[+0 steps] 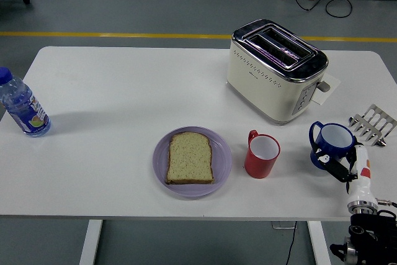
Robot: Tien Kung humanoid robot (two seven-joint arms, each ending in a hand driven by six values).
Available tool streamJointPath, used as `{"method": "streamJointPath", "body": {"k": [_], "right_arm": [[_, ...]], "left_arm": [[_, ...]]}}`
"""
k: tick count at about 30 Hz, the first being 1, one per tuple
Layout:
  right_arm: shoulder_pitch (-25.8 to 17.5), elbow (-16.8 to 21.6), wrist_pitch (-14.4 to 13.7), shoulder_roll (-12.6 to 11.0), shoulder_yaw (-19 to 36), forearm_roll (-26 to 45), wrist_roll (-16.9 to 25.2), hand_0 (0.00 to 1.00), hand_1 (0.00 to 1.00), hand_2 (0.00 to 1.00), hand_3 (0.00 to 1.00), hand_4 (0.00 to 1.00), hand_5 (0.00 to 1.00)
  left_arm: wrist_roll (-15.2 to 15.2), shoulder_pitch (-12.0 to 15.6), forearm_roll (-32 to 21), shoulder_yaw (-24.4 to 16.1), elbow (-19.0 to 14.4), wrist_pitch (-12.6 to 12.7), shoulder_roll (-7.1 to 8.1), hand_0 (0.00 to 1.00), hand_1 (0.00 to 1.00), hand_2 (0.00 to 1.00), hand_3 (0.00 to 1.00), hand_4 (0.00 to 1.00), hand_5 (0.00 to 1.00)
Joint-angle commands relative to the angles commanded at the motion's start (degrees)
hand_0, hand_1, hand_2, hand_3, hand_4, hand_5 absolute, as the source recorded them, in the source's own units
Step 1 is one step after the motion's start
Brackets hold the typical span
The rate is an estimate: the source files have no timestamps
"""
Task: Pick up the cup,pour liquid into bread,place the cup on the desk
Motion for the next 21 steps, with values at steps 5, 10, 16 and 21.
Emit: {"method": "streamJointPath", "body": {"k": [5,10,16,21], "right_arm": [[0.68,-1.22,-0.06,-0.18,-1.16,0.22,-0.02,0.49,0.47,0.602,0.651,0.6,0.066],[1.31,-2.48,0.06,-0.27,-2.25,0.62,-0.31,0.49,0.47,0.602,0.651,0.6,0.066],[1.78,-3.44,0.1,-0.46,-3.1,1.03,-0.45,0.489,0.471,0.603,0.651,0.597,0.057],[2.54,-3.81,0.12,-0.19,-2.86,0.34,-0.97,0.491,0.471,0.603,0.654,0.624,0.099]], "left_arm": [[0.0,0.18,-0.03,0.35,-0.01,0.01,-0.08,0.634,0.64,0.651,0.504,0.241,0.863],[0.02,0.37,-0.2,0.65,-0.01,0.01,-0.2,0.634,0.64,0.651,0.504,0.241,0.863],[0.02,0.46,-0.26,0.82,-0.03,0.02,-0.3,0.634,0.64,0.651,0.504,0.241,0.863],[0.02,0.52,-0.38,0.88,-0.03,0.0,-0.3,0.633,0.64,0.651,0.504,0.241,0.864]]}}
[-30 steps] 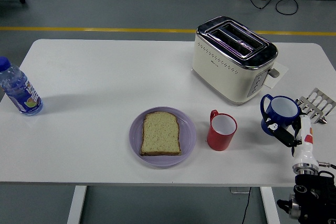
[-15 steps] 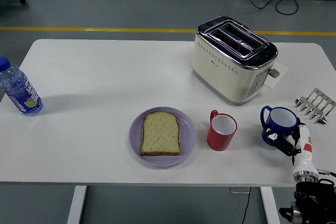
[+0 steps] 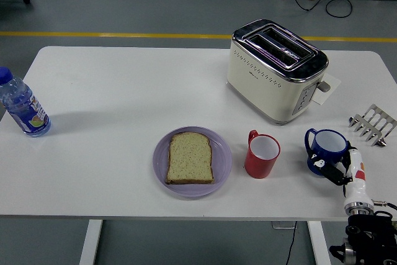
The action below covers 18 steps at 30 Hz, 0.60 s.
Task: Pick up the cup,pour liquid into bread,place the cup on the desk
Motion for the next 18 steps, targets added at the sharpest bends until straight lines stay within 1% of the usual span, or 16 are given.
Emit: {"method": "streamJointPath", "body": {"k": [2,18], "right_arm": [[0.31,-0.17,-0.01,0.07,0.03,-0.19,-0.17,0.496,0.472,0.603,0.657,0.638,0.116],[0.77,-0.71,0.19,0.28,0.22,-0.92,-1.1,0.498,0.472,0.604,0.66,0.644,0.12]], "left_arm": [[0.0,-0.05,0.02,-0.07,-0.01,0.0,0.0,0.634,0.64,0.651,0.504,0.241,0.864],[0.0,-0.48,0.24,-0.78,-0.04,0.01,0.06,0.633,0.64,0.651,0.504,0.24,0.862]]}}
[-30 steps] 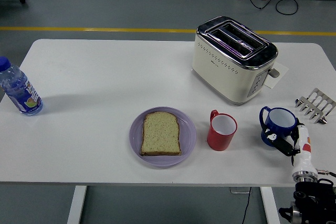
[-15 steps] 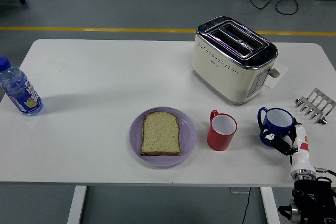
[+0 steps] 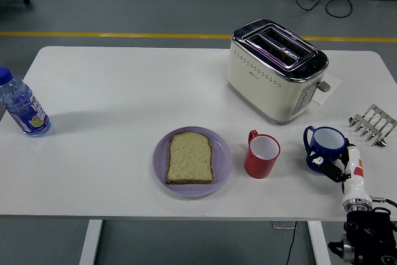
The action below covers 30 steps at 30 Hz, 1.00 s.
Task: Pick up the cup,pour liquid into bread,place the cup on the desk
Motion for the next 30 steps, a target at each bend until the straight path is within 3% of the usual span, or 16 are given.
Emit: {"method": "streamJointPath", "body": {"k": [30], "right_arm": [[-0.17,-0.31,0.12,0.27,1.11,-1.97,0.0,0.51,0.479,0.609,0.704,0.691,0.048]], "left_arm": [[0.01,-0.16,0.16,-0.28,0.03,0.0,0.04,0.633,0.64,0.651,0.504,0.239,0.861]]}}
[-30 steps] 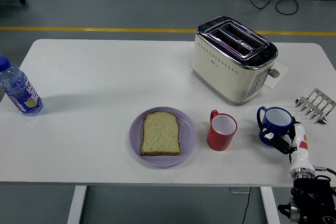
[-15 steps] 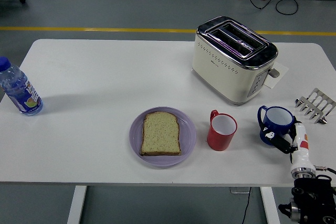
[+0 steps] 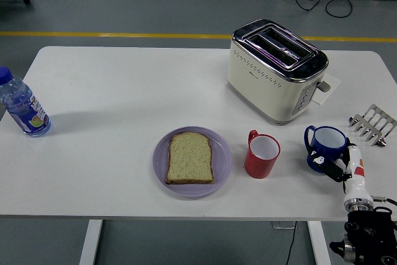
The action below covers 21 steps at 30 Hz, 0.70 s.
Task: Pick up the cup,pour liquid into bread,place the cup on the desk
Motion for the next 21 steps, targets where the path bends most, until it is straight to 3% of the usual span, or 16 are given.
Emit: {"method": "streamJointPath", "body": {"k": [2,3,8,9,20,21], "right_arm": [[-0.01,-0.02,-0.05,0.01,0.06,-0.13,0.08,0.51,0.479,0.609,0.704,0.691,0.048],[-0.02,-0.04,-0.03,0.02,0.11,-0.17,0.23,0.564,0.502,0.636,0.777,0.726,0.03],[-0.08,-0.16,0.41,0.0,0.16,-0.62,1.08,0.564,0.502,0.636,0.777,0.726,0.03],[-0.08,-0.17,0.48,0.0,0.17,-0.78,1.1,0.645,0.552,0.677,0.826,0.776,0.004],[-0.16,-0.47,-0.04,0.01,0.35,-1.16,0.96,0.672,0.566,0.694,0.834,0.776,0.002],[-0.19,-0.49,-0.04,0.01,0.34,-1.16,0.96,0.716,0.578,0.706,0.838,0.783,0.013]], "left_arm": [[0.0,0.01,-0.03,0.01,0.01,0.0,0.0,0.633,0.64,0.651,0.504,0.239,0.861],[0.01,0.03,-0.02,0.02,0.01,0.0,-0.01,0.633,0.641,0.651,0.503,0.24,0.862],[0.01,0.03,0.04,0.04,0.02,0.0,-0.03,0.633,0.641,0.651,0.503,0.24,0.862],[0.02,0.03,0.03,0.06,0.03,0.0,-0.04,0.633,0.641,0.651,0.503,0.239,0.861],[0.02,0.02,0.05,-0.02,0.03,-0.01,-0.03,0.633,0.641,0.651,0.503,0.24,0.862],[0.01,0.03,0.05,-0.01,0.03,-0.01,-0.03,0.633,0.642,0.651,0.503,0.24,0.862]]}}
